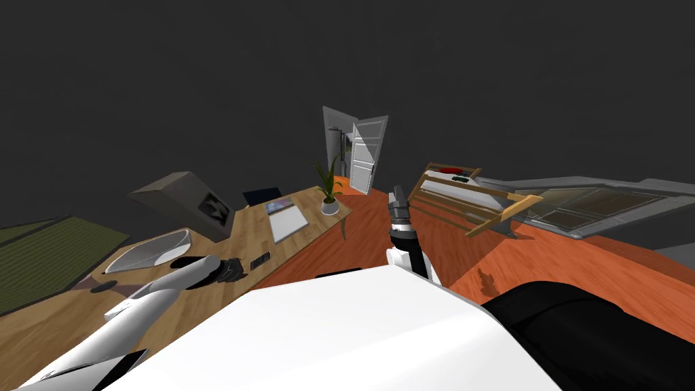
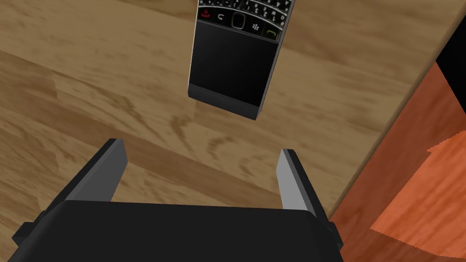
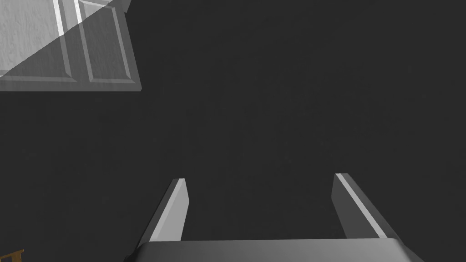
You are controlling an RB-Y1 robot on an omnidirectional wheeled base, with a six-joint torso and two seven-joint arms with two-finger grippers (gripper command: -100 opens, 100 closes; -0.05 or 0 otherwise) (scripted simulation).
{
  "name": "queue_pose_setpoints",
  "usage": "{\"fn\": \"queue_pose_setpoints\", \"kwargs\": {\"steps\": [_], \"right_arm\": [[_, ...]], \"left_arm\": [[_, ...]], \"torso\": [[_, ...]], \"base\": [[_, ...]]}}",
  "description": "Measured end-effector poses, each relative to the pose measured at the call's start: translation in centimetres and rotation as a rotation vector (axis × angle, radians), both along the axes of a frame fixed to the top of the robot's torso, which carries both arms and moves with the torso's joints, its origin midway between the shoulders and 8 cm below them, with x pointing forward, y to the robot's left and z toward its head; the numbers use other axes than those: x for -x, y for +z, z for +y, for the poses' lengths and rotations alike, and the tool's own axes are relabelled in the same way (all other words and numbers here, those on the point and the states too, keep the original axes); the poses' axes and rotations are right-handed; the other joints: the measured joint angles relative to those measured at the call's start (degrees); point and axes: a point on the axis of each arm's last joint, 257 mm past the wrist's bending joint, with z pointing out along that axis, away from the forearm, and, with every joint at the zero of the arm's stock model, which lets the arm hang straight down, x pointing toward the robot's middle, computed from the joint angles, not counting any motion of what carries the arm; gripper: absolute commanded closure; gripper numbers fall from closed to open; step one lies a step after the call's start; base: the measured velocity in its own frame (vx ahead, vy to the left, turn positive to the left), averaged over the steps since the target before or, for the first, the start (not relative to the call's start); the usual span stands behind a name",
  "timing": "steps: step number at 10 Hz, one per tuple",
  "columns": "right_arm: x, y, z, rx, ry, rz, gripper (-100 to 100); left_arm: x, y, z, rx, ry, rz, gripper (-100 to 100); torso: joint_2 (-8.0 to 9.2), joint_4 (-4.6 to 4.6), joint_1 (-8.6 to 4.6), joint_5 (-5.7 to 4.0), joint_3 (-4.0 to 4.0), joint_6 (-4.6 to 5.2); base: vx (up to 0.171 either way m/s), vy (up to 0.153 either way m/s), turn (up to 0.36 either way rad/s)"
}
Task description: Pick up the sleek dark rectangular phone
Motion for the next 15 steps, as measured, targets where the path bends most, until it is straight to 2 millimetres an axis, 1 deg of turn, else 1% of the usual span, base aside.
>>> {"fn": "queue_pose_setpoints", "kwargs": {"steps": [2, 8, 10, 12, 13, 14, 15], "right_arm": [[0.0, 0.0, 0.0, 0.0, 0.0, 0.0, 0], [0.0, 0.0, 0.0, 0.0, 0.0, 0.0, 0], [0.0, 0.0, 0.0, 0.0, 0.0, 0.0, 0], [0.0, 0.0, 0.0, 0.0, 0.0, 0.0, 0], [0.0, 0.0, 0.0, 0.0, 0.0, 0.0, 0], [0.0, 0.0, 0.0, 0.0, 0.0, 0.0, 0], [0.0, 0.0, 0.0, 0.0, 0.0, 0.0, 0]], "left_arm": [[1.4, -0.5, 0.0, 0.038, 0.031, 0.049, -100], [5.2, -1.7, -1.1, 0.141, 0.104, 0.181, -100], [6.9, -2.2, -2.1, 0.188, 0.132, 0.24, -100], [7.9, -2.4, -2.5, 0.218, 0.152, 0.272, -100], [8.7, -2.6, -2.9, 0.237, 0.162, 0.294, -100], [8.9, -2.6, -3.0, 0.241, 0.163, 0.299, 0], [8.8, -2.6, -3.0, 0.241, 0.163, 0.298, -100]], "torso": [[0.01, 0.0, 0.01, 0.0, 0.0, -0.01], [0.03, 0.01, -0.02, -0.01, 0.01, -0.02], [-0.01, 0.0, 0.07, 0.01, -0.01, -0.04], [0.01, 0.0, -0.04, -0.01, 0.0, -0.04], [-0.01, 0.0, -0.02, -0.01, -0.01, -0.03], [0.06, 0.0, -0.05, -0.01, 0.03, -0.07], [0.12, 0.02, -0.1, -0.02, 0.06, -0.06]], "base": [[0.036, 0.028, -0.124], [0.035, 0.027, -0.12], [0.041, 0.041, -0.094], [0.039, 0.023, -0.106], [0.02, 0.017, -0.033], [0.0, 0.0, 0.0], [0.011, 0.03, 0.012]]}}
